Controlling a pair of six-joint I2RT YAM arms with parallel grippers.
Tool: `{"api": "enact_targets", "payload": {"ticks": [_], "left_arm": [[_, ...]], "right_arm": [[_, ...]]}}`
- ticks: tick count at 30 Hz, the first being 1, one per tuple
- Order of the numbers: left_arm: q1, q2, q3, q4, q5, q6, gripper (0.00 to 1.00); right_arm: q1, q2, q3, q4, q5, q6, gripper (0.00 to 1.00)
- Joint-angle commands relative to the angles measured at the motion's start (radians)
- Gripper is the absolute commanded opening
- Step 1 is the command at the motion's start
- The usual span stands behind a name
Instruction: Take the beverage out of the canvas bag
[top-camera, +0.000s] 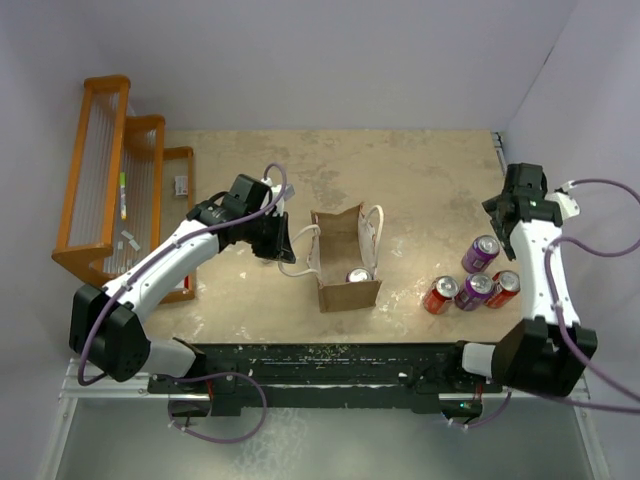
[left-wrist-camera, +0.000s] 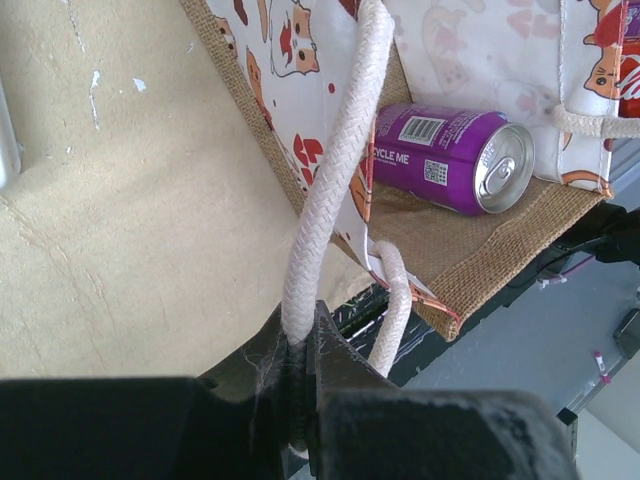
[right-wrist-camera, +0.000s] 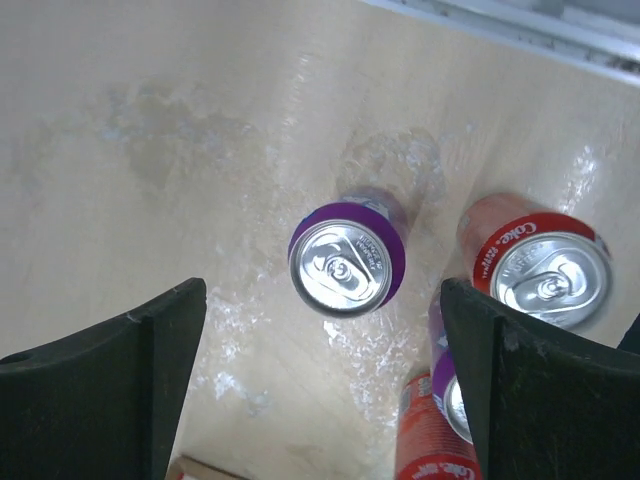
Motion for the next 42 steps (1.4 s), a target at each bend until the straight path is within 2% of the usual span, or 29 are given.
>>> {"api": "enact_targets", "payload": {"ticks": [1, 6, 11, 19, 27, 32, 42], "left_arm": [[0.004, 0.016, 0.028, 0.016, 0.02, 0.006, 0.0], [0.004, 0.021, 0.03, 0.026, 0.034, -0.019, 0.0], [0.004, 0.022, 0.04, 0.017, 0.034, -0.031, 0.0], [0.004, 0.024, 0.053, 0.008, 0.029, -0.06, 0.0], [0.004, 0.037, 0.055, 0.016, 0.025, -0.086, 0.0], [0.004, 0.059, 0.067, 0.02, 0.027, -0.093, 0.0], [0.004, 0.102, 0.092, 0.032, 0.039, -0.111, 0.0]], "right_arm": [[-0.001, -0.159, -0.042, 0.085, -0.04, -0.323, 1.0], [0.016, -0.203, -0.081, 0.203, -0.307, -0.528, 1.0], [0.08, -0.161, 0.013, 0.307, -0.599, -0.611, 1.0], [0.36, -0.011, 0.284, 0.346, -0.793, -0.665, 1.0], [0.647, 0.059, 0.333, 0.31, -0.773, -0.668, 1.0], [0.755, 0.089, 0.31, 0.232, -0.733, -0.703, 0.99], [0.87, 0.11, 0.195, 0.097, -0.637, -0.731, 0.8]]}}
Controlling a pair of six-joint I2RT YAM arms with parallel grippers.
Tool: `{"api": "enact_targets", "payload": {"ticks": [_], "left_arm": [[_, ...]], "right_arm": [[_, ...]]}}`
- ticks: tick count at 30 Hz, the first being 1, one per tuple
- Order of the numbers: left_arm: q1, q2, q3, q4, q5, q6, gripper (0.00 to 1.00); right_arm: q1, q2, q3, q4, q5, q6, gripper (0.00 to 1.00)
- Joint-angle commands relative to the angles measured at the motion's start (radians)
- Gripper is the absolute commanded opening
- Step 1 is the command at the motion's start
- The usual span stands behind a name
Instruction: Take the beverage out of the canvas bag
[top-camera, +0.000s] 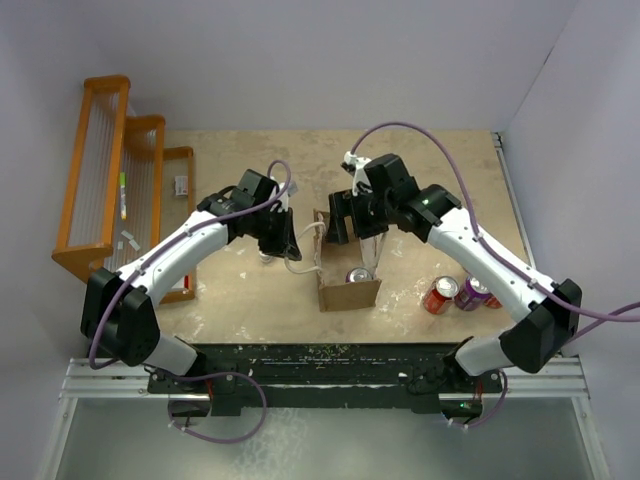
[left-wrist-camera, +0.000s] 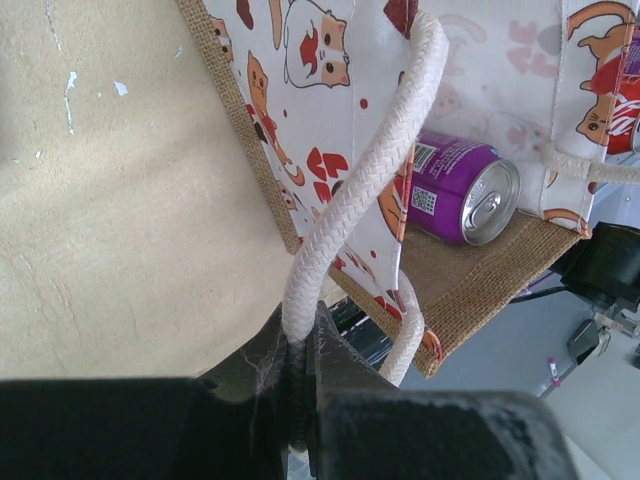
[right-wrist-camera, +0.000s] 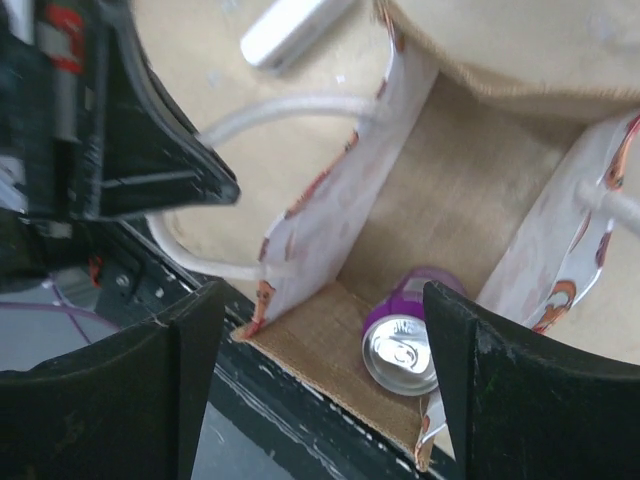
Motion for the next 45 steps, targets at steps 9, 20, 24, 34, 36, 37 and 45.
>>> {"api": "enact_targets", "payload": {"ticks": [9, 20, 24, 34, 36, 37, 45], "left_arm": [[0.004, 0.007, 0.033, 0.032, 0.011, -0.045, 0.0], [0.004, -0.008, 0.017, 0.039, 0.012, -0.071, 0.0], [0.003, -0.011, 0.018, 0.035, 0.013, -0.073, 0.0], [0.004, -0.016, 0.014, 0.025, 0.015, -0.071, 0.0], [0.004, -0.014, 0.014, 0.026, 0.015, -0.073, 0.0], [0.004, -0.014, 0.013, 0.027, 0.015, -0.072, 0.0], [0.004, -0.015, 0.0, 0.041, 0.02, -0.077, 0.0]], "right_arm": [[0.116, 0.031, -0.1, -0.151, 0.172, -0.035, 0.8], [0.129, 0.039, -0.118, -0.197, 0.238, -0.033, 0.86], [0.136, 0.043, -0.131, -0.207, 0.253, -0.035, 0.89], [0.149, 0.066, -0.186, -0.226, 0.299, -0.008, 0.92], [0.154, 0.077, -0.197, -0.223, 0.307, -0.005, 0.92], [0.156, 0.081, -0.203, -0.219, 0.31, -0.003, 0.92], [0.174, 0.134, -0.253, -0.177, 0.308, 0.018, 0.91]]}}
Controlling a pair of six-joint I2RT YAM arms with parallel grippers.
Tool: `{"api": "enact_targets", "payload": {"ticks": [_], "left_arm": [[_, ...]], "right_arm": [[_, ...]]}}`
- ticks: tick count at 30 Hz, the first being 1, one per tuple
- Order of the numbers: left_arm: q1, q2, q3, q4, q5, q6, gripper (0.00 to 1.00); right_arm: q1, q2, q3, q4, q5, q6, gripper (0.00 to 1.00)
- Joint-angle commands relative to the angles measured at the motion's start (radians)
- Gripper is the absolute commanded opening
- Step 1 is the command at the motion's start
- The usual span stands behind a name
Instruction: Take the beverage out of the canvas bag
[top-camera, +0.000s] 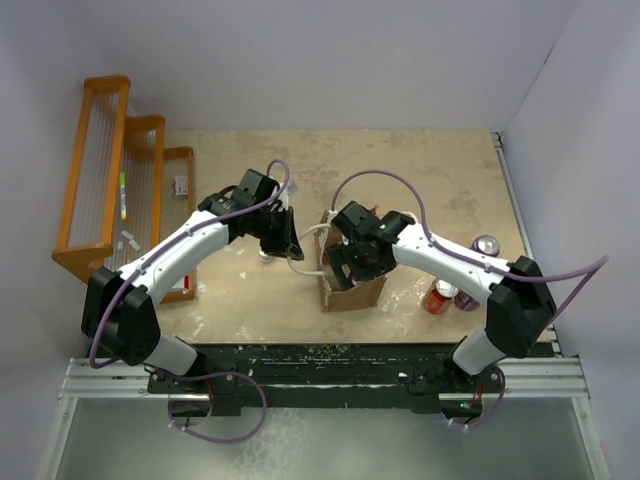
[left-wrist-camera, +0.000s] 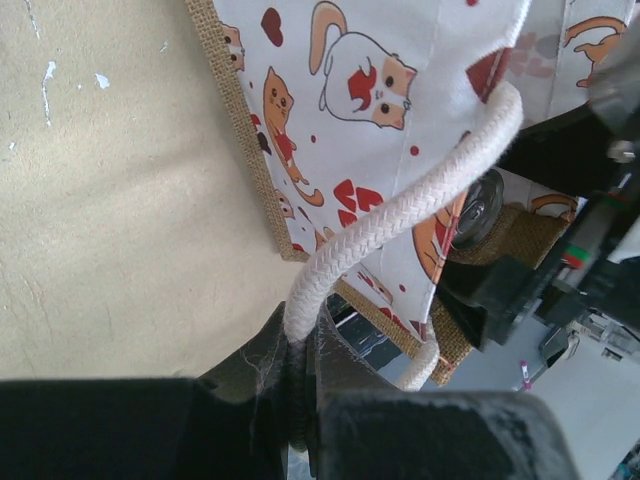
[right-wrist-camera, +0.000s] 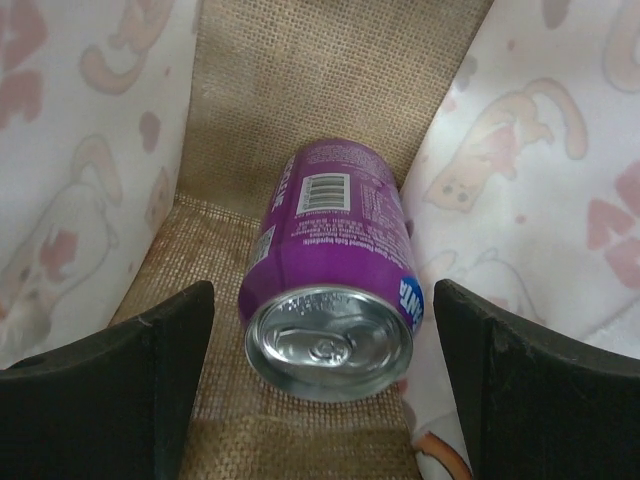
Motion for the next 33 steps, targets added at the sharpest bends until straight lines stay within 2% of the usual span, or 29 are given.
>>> {"api": "enact_targets", "payload": {"ticks": [1, 8, 15, 33], "left_arm": [[0.004, -0.022, -0.005, 0.031, 0.009, -0.018, 0.0], [0.004, -0.021, -0.012, 0.043, 0.004, -0.019, 0.0], [0.004, -0.009, -0.004, 0.053, 0.003, -0.019, 0.0], [0.004, 0.038, 0.031, 0.06, 0.02, -0.003, 0.0]], "right_arm": [[0.016, 0.034, -0.038, -0.024, 0.025, 0.013, 0.91], [0.038, 0.067, -0.046, -0.039, 0.036, 0.015, 0.88], [0.045, 0.043, -0.024, -0.059, 0.029, 0.011, 0.77], [0.046, 0.031, 0.118, -0.085, 0.023, 0.032, 0.14]]}}
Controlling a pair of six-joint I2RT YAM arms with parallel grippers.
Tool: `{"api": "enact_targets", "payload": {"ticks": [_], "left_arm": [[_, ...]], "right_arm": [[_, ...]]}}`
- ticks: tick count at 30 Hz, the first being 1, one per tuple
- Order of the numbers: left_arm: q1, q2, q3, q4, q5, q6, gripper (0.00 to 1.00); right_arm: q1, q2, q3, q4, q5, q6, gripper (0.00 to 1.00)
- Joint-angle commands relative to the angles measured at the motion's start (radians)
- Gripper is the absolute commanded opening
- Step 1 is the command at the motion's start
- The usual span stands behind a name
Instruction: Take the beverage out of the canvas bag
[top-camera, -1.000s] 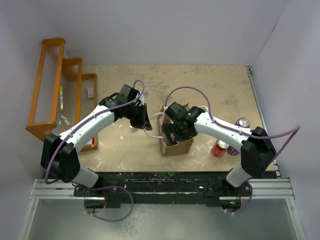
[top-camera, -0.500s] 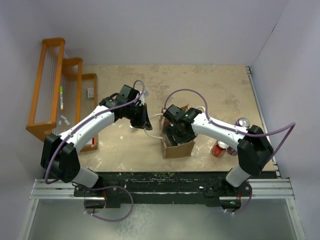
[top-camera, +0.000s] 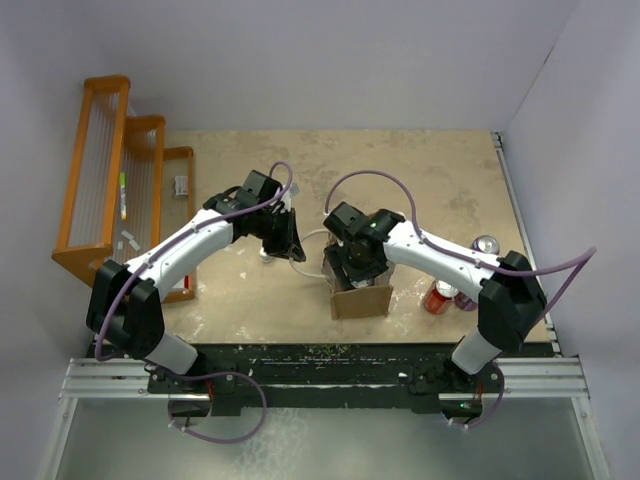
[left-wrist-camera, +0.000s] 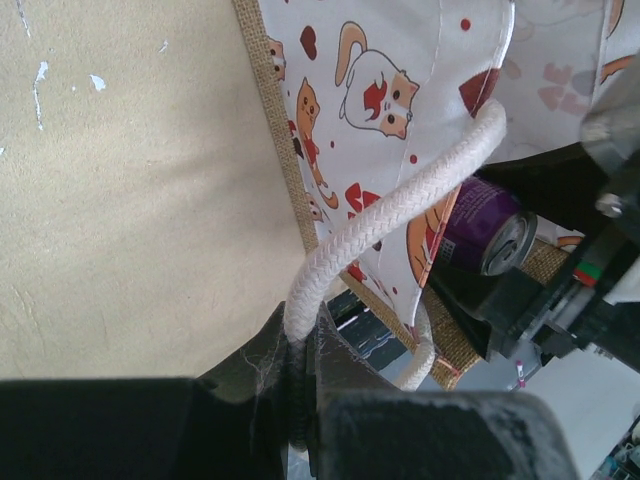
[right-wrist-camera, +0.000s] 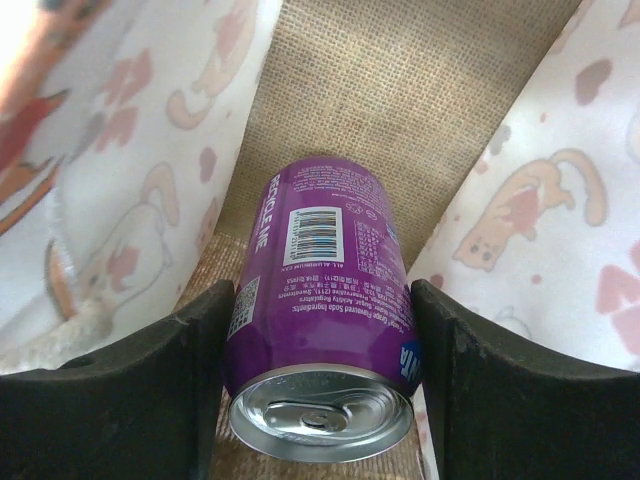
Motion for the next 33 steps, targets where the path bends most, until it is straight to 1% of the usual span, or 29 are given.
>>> {"api": "enact_targets", "payload": {"ticks": [1, 7, 11, 13, 14, 15, 16, 17, 20, 22, 25, 28, 30, 33], "left_arm": [[0.004, 0.001, 0.04, 0.034, 0.007, 0.007, 0.0], [0.003, -0.001, 0.045, 0.035, 0.004, 0.01, 0.0], [0.004, -0.001, 0.052, 0.024, -0.002, 0.019, 0.0], [0.004, -0.002, 0.051, 0.018, -0.008, 0.022, 0.0], [0.004, -0.007, 0.05, 0.018, -0.01, 0.022, 0.0], [0.004, -0.01, 0.049, 0.018, -0.01, 0.023, 0.0], [0.004, -0.012, 0.047, 0.019, -0.012, 0.022, 0.0], [0.004, -0.014, 0.047, 0.017, -0.014, 0.023, 0.0], [0.004, -0.013, 0.047, 0.018, -0.016, 0.026, 0.0], [0.004, -0.01, 0.047, 0.019, -0.014, 0.025, 0.0], [0.004, -0.003, 0.049, 0.022, -0.01, 0.027, 0.0], [0.004, 0.0, 0.049, 0.027, -0.006, 0.026, 0.0], [0.004, 0.004, 0.049, 0.028, 0.0, 0.026, 0.0], [0.004, 0.007, 0.052, 0.029, 0.005, 0.026, 0.0]], "right_arm": [[0.007, -0.025, 0.091, -0.038, -0.002, 0.028, 0.12], [0.007, 0.059, 0.127, 0.031, 0.079, 0.043, 0.12], [0.007, 0.103, 0.128, 0.052, 0.115, 0.035, 0.17], [0.007, 0.116, 0.114, 0.058, 0.125, 0.03, 0.26], [0.007, 0.124, 0.108, 0.059, 0.132, 0.029, 0.34], [0.007, 0.129, 0.102, 0.058, 0.139, 0.027, 0.43], [0.007, 0.133, 0.098, 0.054, 0.148, 0.028, 0.57], [0.007, 0.134, 0.095, 0.048, 0.156, 0.028, 0.64], [0.007, 0.121, 0.085, 0.054, 0.162, 0.031, 0.77], [0.007, 0.099, 0.071, 0.055, 0.148, 0.038, 0.82], [0.007, 0.057, 0.041, 0.06, 0.119, 0.048, 0.87], [0.007, 0.031, 0.002, 0.08, 0.099, 0.055, 0.88], [0.007, 0.033, -0.02, 0.09, 0.087, 0.057, 0.87], [0.007, 0.052, -0.013, 0.087, 0.084, 0.056, 0.81]]}}
